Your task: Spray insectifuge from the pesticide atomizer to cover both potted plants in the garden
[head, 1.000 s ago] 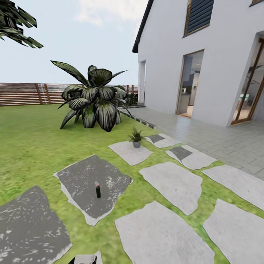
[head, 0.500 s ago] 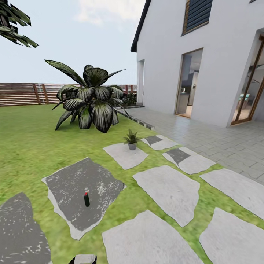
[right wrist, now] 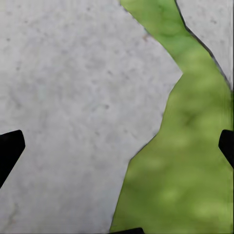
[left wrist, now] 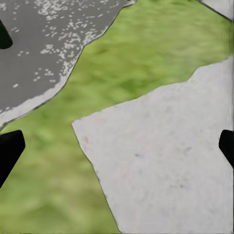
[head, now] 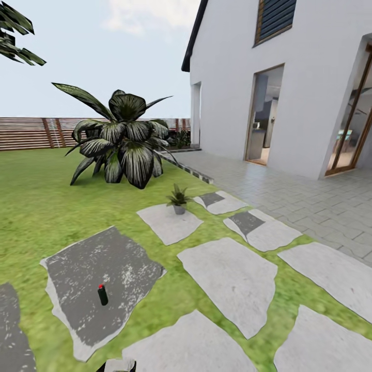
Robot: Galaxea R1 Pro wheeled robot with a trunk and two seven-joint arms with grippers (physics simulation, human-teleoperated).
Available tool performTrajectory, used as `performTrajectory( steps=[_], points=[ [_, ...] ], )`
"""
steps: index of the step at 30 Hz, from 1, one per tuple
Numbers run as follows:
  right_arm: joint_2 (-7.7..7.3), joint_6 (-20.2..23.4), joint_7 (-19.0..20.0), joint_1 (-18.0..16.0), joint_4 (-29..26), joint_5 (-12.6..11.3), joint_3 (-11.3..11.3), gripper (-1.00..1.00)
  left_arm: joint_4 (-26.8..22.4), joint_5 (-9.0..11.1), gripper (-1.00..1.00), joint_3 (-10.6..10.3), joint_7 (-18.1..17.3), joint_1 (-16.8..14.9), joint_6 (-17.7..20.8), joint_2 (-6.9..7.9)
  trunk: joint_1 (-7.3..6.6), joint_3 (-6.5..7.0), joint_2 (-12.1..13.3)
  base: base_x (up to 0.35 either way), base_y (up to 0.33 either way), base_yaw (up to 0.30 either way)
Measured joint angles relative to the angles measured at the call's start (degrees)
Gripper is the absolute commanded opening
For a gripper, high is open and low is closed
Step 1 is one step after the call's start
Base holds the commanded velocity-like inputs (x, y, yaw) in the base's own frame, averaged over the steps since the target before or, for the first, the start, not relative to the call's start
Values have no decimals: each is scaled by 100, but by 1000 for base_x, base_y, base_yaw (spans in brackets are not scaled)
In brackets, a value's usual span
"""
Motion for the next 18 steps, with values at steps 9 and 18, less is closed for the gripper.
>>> performTrajectory(
  steps=[9, 18],
  points=[
    [0, 0, 0, 0, 0, 0, 0, 100, 0, 0, 100, 0, 1, 0, 0, 0, 0, 0, 0, 255, -235, 0],
    [0, 0, 0, 0, 0, 0, 0, 100, 0, 1, 100, 0, -1, 0, 0, 0, 0, 0, 0, 255, -235, 0]
  ],
)
